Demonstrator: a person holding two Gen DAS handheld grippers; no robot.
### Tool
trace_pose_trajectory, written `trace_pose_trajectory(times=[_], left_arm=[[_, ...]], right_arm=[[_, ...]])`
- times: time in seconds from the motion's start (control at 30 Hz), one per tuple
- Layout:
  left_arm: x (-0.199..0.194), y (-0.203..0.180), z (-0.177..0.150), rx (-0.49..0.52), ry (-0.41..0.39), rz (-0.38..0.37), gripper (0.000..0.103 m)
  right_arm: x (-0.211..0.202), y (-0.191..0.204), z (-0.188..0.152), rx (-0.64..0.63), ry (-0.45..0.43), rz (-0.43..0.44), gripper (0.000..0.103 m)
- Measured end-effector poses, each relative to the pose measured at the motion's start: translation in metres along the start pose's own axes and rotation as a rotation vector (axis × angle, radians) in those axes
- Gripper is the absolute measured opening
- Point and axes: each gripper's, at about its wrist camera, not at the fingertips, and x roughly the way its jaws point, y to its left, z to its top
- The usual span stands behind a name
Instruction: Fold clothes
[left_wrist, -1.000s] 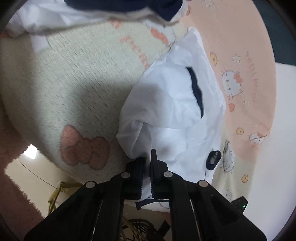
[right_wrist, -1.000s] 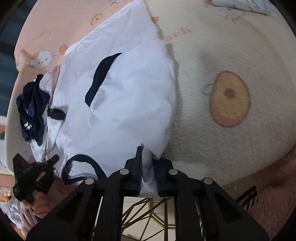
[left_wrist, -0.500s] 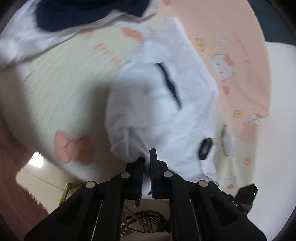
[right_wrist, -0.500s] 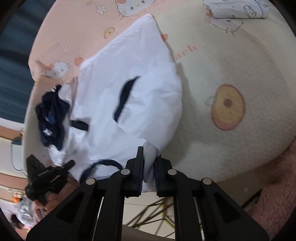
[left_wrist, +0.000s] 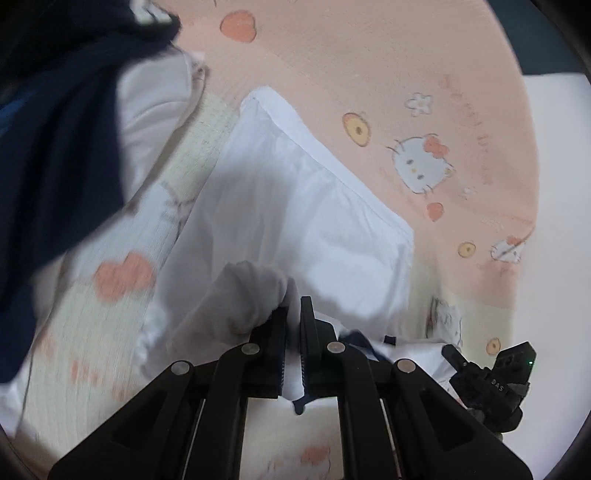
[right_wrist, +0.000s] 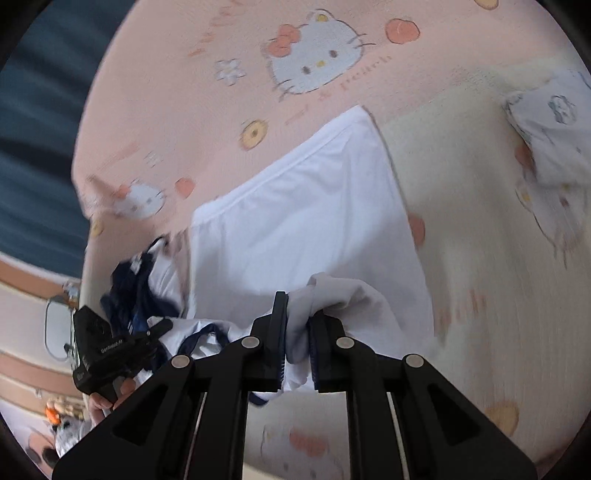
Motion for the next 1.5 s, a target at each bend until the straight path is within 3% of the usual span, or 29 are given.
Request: trace_pose_trajectory(times=[0.07,0.13,0.17,0.2,0.23,0.3,0.33,0.43,0.53,0.57,0.7,0.83,0.93,1.0,1.03,1.07,1.1,1.2,1.33,1.5], left_arm=[[0.018,0.013,0.016,-0.032,0.023,-0.026,0.015],[0.031,0.024,0.029,-0.066,0.029,-0.074,0.039],[0.037,0.029,0.035,-0.083,0.031,-0.098,0.056],[0.038,0.031,0.039,-0.085,0.023,-0.107,0.058],[0.031,0.03,0.04,-0.067,0.0,-0.096,0.058],[0.018,0.027,0.042,-0.029,-0.046,-0.075,0.057],[0.011,0.025,0.043,-0.01,-0.069,-0.064,0.056],[-0.012,0.018,0.034,0.072,-0.133,-0.016,0.056],[-0.027,0.022,0.004,0.113,-0.149,0.096,0.057],[-0.029,0.026,-0.004,0.106,-0.146,0.12,0.057],[-0.023,0.044,-0.024,0.04,-0.13,0.069,0.057],[-0.017,0.061,-0.044,-0.027,-0.114,0.019,0.058],[-0.013,0.074,-0.059,-0.077,-0.102,-0.019,0.058],[-0.011,0.079,-0.067,-0.093,-0.096,-0.031,0.057],[-0.01,0.074,-0.067,-0.07,-0.094,-0.014,0.056],[-0.01,0.069,-0.067,-0.048,-0.092,0.004,0.054],[-0.009,0.064,-0.067,-0.025,-0.091,0.022,0.042],[-0.008,0.05,-0.067,0.044,-0.086,0.076,0.024],[-0.011,0.027,-0.074,0.153,-0.053,0.167,0.021],[-0.032,0.006,-0.094,0.241,-0.042,0.154,0.021]], right_arm=[[0.019,-0.008,0.013,0.028,0.002,-0.035,0.012],[0.039,-0.018,0.025,0.051,0.007,-0.077,0.016],[0.052,-0.024,0.028,0.059,0.025,-0.092,0.025],[0.064,-0.03,0.031,0.066,0.043,-0.106,0.032],[0.075,-0.036,0.034,0.078,0.061,-0.11,0.034],[0.085,-0.044,0.039,0.138,0.088,-0.018,0.036],[0.081,-0.044,0.042,0.166,0.081,0.053,0.036],[0.05,-0.034,0.045,0.149,-0.005,0.134,0.043],[0.017,-0.018,0.03,0.043,-0.082,0.094,0.054],[0.011,-0.014,0.021,-0.003,-0.093,0.031,0.057],[0.005,-0.011,-0.017,-0.154,-0.112,-0.209,0.058],[0.028,-0.036,-0.042,-0.117,-0.026,-0.258,0.057],[0.044,-0.053,-0.052,-0.065,-0.014,-0.239,0.063],[0.047,-0.049,-0.056,-0.106,-0.048,-0.238,0.067],[0.05,-0.044,-0.055,-0.136,-0.021,-0.239,0.063],[0.054,-0.039,-0.055,-0.166,0.007,-0.24,0.04],[0.057,-0.034,-0.054,-0.196,0.034,-0.241,0.026],[0.059,-0.029,-0.051,-0.201,0.087,-0.229,0.019],[0.036,-0.025,-0.05,-0.213,0.077,-0.2,0.018],[-0.002,-0.017,-0.063,-0.228,0.062,-0.18,0.018]])
